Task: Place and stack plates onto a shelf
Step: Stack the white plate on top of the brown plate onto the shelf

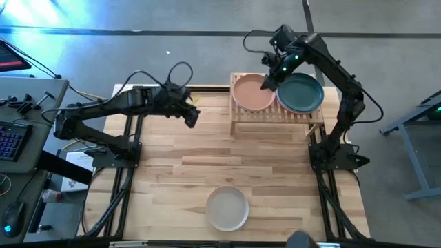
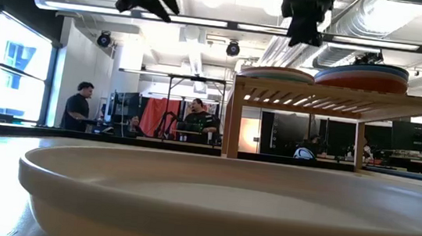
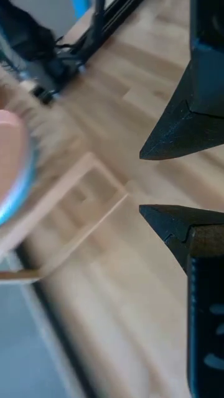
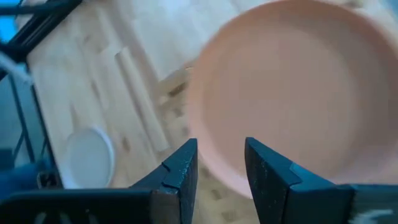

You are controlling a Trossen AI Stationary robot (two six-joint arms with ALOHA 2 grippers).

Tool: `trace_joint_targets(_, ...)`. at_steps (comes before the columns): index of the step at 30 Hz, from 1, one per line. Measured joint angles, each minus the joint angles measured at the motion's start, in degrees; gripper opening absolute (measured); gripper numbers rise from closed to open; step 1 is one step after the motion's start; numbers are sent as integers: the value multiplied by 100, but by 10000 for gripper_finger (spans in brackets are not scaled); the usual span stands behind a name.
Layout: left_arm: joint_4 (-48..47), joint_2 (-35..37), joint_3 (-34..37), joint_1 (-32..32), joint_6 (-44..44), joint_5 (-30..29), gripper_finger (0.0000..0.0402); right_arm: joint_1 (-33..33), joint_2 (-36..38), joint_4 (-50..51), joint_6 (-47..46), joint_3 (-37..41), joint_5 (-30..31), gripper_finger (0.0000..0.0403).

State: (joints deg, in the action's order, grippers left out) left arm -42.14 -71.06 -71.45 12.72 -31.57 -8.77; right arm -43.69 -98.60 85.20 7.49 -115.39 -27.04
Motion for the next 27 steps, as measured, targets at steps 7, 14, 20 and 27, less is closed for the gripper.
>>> trace_joint_targets(7, 173, -57, 532, -604, -1016, 136, 115, 876, 144, 12, -382, 0, 1, 110)
trace_joint_targets(14, 563, -537, 707, -1131, -1532, 142, 115, 1665, 156, -33, -947, -2, 222, 110)
trace_joint_targets(20, 903, -1101, 707, -1491, -1774, 422, 115, 2205, 156, -23, -1947, -2, 997, 110)
trace_joint_targets(27, 1513, -1750, 707, -2008, -1792, 625, 115, 2921, 154, -12, -2778, -2, 1432, 110)
